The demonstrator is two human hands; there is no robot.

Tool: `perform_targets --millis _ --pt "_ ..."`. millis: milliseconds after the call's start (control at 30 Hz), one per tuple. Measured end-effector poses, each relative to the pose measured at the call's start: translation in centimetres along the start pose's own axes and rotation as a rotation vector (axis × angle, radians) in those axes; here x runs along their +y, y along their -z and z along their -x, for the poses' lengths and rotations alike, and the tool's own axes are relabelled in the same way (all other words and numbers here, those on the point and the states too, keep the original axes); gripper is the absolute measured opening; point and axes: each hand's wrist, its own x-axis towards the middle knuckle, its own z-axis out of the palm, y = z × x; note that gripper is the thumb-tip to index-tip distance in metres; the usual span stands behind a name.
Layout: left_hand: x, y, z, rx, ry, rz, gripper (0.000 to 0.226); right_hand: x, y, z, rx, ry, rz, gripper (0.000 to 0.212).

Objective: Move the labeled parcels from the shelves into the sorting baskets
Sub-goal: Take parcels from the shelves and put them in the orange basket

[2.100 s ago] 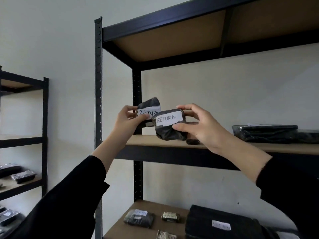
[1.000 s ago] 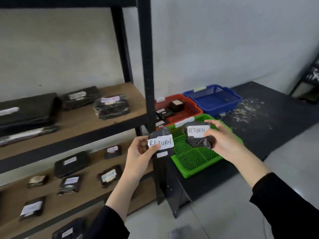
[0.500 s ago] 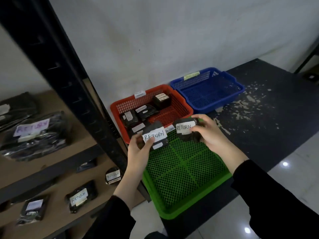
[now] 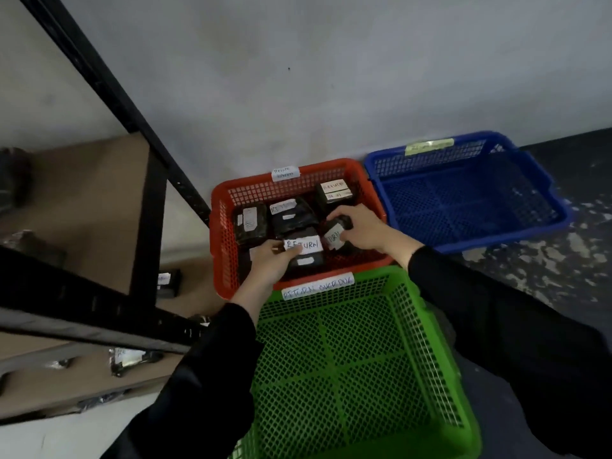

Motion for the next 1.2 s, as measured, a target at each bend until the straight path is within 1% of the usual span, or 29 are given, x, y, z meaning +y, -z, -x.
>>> perform_targets --millis 67,133,200,267,300,367,500,600,700,767,800,833,867,900,933,967,1033,1100,1200 --pt "0.3 -0.8 -0.9 -0.005 -0.002 -0.048 0.048 0.4 0.2 -1.7 -0.103 -0.049 0.008 0.044" --pt "0.6 -1.2 -1.4 -0.009 0.0 -0.097 0.051 0.6 0.2 -2.4 -0.134 -0.027 0.086 0.04" --pt "0.7 -1.2 -2.0 -0.019 0.022 -0.148 0.054 0.7 0.4 -2.9 -0.142 0.057 0.347 0.038" --pt "0.5 -1.1 -2.8 -0.066 0.042 -0.17 0.056 0.7 0.7 -3.1 -0.128 0.153 0.605 0.039" --pt "0.4 -0.9 -2.9 -0.098 0.056 -0.193 0.057 0.7 0.8 -3.3 -0.15 0.171 0.638 0.04" --pt "0.3 -0.8 -3.4 -0.132 0.057 -0.277 0.054 0.5 1.3 -3.9 -0.209 0.164 0.624 0.039" --pt "0.0 -0.9 -4.3 -0.135 0.014 -0.401 0.053 0.2 2.7 -5.5 -0.262 0.093 0.692 0.034" --pt "-0.2 -1.0 -4.9 -0.152 0.003 -0.459 0.051 0.3 2.9 -5.8 -0.326 0.093 0.753 0.029" --pt "0.1 -1.2 -4.9 -0.152 -0.004 -0.485 0.046 0.3 2.7 -5.8 -0.342 0.106 0.82 0.024" --pt "0.2 -1.3 -4.9 -0.153 -0.006 -0.502 0.039 0.1 2.5 -5.9 -0.341 0.102 0.839 0.022" --pt "0.1 -1.4 -5.0 -0.154 -0.011 -0.508 0.034 0.0 2.5 -6.0 -0.344 0.093 0.842 0.024" --pt "0.0 -1.5 -5.0 -0.146 -0.007 -0.514 0.025 0.0 2.4 -6.1 -0.361 0.08 0.836 0.031" --pt "-0.1 -1.6 -5.0 -0.136 -0.01 -0.522 0.013 0.0 2.4 -6.1 -0.401 0.065 0.819 0.045" --pt "-0.3 -1.7 -5.0 -0.126 -0.015 -0.525 0.011 0.0 2.3 -5.9 -0.457 0.045 0.811 0.064" --pt "-0.5 -1.7 -5.1 -0.122 -0.021 -0.52 0.015 -0.1 2.2 -5.6 -0.5 0.036 0.824 0.079" --pt "-0.6 -1.6 -5.2 -0.12 -0.028 -0.517 0.015 -0.1 1.9 -5.2 -0.506 0.052 0.857 0.084" --pt "-0.7 -1.6 -5.0 -0.098 -0.043 -0.511 0.025 0.6 1.1 -4.6 -0.419 0.1 0.964 0.076" --pt "-0.6 -1.8 -4.9 -0.073 -0.06 -0.515 0.031 1.2 0.4 -4.2 -0.327 0.118 1.077 0.074" --pt "-0.3 -2.0 -4.7 -0.03 -0.091 -0.504 0.041 2.1 0.0 -3.9 -0.256 0.142 1.091 0.073"
